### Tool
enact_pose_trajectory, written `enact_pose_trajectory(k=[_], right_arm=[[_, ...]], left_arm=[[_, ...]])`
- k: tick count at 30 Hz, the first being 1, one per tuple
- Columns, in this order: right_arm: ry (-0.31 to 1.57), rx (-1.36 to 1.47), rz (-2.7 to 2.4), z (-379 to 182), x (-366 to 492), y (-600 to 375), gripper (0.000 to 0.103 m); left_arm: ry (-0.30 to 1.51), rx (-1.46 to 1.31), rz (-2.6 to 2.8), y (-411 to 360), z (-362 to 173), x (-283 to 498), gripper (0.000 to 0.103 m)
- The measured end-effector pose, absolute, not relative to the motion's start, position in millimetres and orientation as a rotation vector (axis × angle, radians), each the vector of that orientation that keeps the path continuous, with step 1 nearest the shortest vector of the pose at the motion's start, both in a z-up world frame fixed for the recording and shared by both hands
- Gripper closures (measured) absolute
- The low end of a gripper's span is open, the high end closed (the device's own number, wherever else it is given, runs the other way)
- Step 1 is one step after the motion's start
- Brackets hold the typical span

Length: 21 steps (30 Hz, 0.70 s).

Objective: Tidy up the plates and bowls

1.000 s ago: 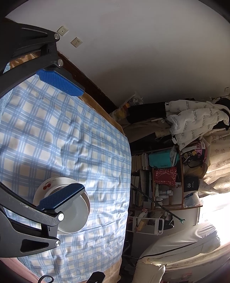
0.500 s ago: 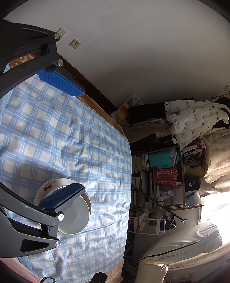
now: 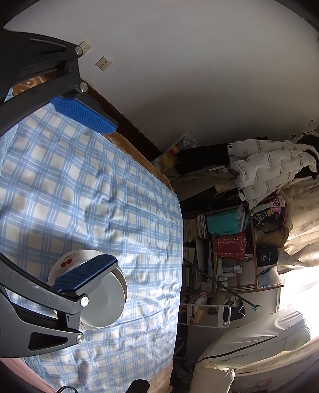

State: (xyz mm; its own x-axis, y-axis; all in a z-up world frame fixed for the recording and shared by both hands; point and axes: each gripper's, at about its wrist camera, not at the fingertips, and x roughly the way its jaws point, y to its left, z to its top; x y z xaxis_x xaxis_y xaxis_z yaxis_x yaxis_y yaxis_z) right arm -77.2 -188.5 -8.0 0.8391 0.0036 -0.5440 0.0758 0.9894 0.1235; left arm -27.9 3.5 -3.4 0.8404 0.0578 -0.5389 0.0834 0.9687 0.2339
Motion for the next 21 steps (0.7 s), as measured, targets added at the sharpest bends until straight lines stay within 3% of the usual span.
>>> enact_pose_trajectory(k=[21], right_arm=[[0.576, 0.144, -0.039, -6.8, -77.1, -188.0, 0.0]], left_arm=[[0.567, 0.254, -0.002, 12.5, -0.1, -25.2, 0.005]])
